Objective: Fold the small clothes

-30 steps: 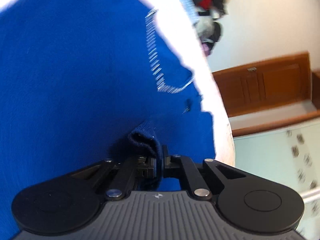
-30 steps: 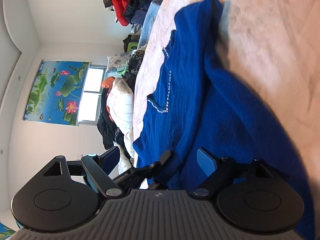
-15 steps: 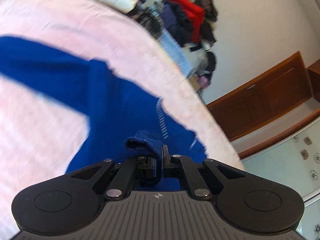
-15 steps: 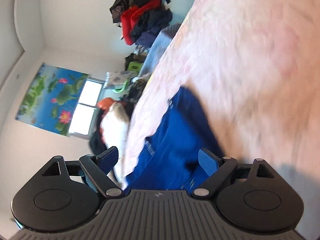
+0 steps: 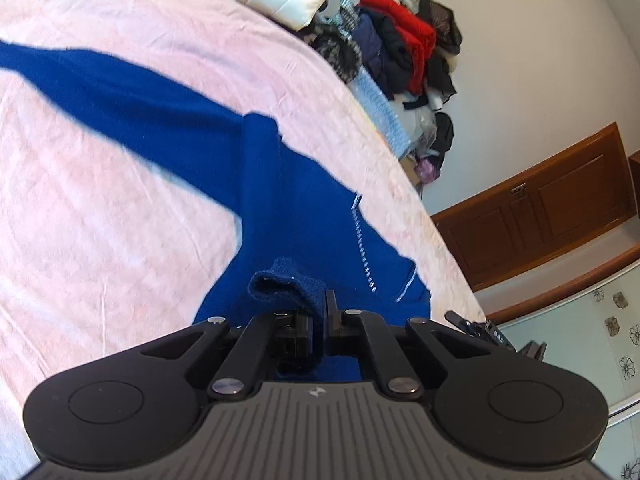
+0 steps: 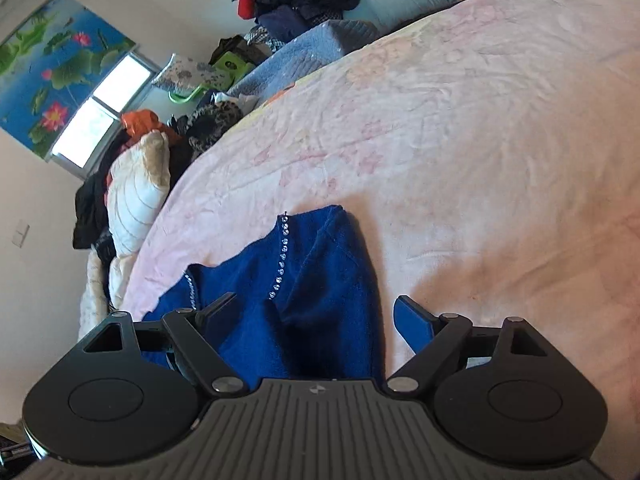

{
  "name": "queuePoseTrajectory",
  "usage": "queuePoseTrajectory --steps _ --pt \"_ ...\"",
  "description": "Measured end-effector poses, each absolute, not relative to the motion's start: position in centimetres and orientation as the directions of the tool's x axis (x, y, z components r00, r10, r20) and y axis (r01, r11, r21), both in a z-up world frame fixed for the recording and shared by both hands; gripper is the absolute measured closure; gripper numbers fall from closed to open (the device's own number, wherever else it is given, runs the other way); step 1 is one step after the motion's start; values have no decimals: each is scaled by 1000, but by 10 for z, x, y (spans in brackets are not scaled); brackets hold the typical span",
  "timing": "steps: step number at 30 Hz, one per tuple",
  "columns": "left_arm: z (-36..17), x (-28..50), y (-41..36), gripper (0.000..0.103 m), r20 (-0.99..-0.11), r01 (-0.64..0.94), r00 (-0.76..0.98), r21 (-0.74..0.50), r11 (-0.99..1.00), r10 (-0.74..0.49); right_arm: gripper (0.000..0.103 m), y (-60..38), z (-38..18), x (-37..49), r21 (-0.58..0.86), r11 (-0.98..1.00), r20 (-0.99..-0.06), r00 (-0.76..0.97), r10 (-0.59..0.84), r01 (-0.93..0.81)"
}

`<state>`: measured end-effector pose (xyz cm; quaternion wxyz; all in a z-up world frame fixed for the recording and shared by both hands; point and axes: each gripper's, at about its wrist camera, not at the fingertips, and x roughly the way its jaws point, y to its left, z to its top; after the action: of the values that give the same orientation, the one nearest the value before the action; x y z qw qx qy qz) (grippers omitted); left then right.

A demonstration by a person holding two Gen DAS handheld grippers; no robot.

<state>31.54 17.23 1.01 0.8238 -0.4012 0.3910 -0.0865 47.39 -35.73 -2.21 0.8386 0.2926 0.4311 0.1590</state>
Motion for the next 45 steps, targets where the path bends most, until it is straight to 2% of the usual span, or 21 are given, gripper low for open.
queuePoseTrajectory --steps 3,4,6,7,8,11,15,21,24,25,28,29,33,35,36,39,42,43,45 --pt "12 311 176 99 -554 -164 694 -743 649 -459 20 -347 -24 480 565 821 -651 569 503 -79" --pt "14 309 178 99 -549 -160 699 -745 647 -459 24 -346 -24 483 550 830 -653 572 497 -93" --pt "17 309 178 99 -549 -152 699 -740 655 -458 56 -344 -25 487 538 834 -650 571 501 -119" --pt "16 310 176 99 -556 -151 693 -735 661 -459 91 -343 -29 492 538 835 -666 548 506 -116" --pt "14 311 175 99 -563 -151 686 -731 666 -462 92 -344 -31 493 542 833 -664 549 508 -115" --pt "6 316 169 99 -573 -158 669 -731 664 -473 92 -353 -26 489 568 814 -632 567 528 -125" --pt "2 321 163 99 -573 -152 663 -734 662 -482 93 -401 0 480 636 764 -537 649 539 -108" --pt "-27 340 163 99 -643 -216 612 -696 685 -461 94 -439 -37 483 618 786 -627 621 470 30" --pt "-39 348 161 99 -688 -243 587 -652 718 -427 94 -442 -50 479 660 749 -594 651 472 59" --pt "-40 349 160 99 -696 -247 580 -645 723 -423 84 -444 -51 478 678 731 -588 659 470 84" --pt "-34 345 158 99 -690 -225 588 -640 735 -422 73 -452 -41 468 696 707 -565 705 428 128" --pt "-29 341 158 99 -686 -214 597 -637 741 -417 67 -452 -31 462 688 716 -551 728 408 119" --pt "-12 327 163 99 -683 -211 634 -603 769 -362 64 -429 3 444 691 721 -466 732 497 -50" --pt "-3 323 162 99 -679 -211 658 -581 786 -326 47 -407 8 446 680 725 -482 679 554 -109" --pt "2 322 160 99 -675 -208 671 -569 796 -307 43 -397 7 447 674 728 -491 659 570 -128" --pt "24 317 147 99 -651 -175 723 -497 850 -232 42 -365 -2 452 637 754 -542 603 586 -161" --pt "42 313 137 98 -634 -147 752 -426 893 -179 37 -343 -18 455 515 843 -644 578 501 -157" --pt "46 312 136 98 -628 -129 755 -423 897 -188 44 -343 -22 453 480 857 -638 597 486 -185" --pt "47 311 136 98 -627 -109 749 -433 895 -212 49 -349 -25 447 452 865 -620 622 479 -217"
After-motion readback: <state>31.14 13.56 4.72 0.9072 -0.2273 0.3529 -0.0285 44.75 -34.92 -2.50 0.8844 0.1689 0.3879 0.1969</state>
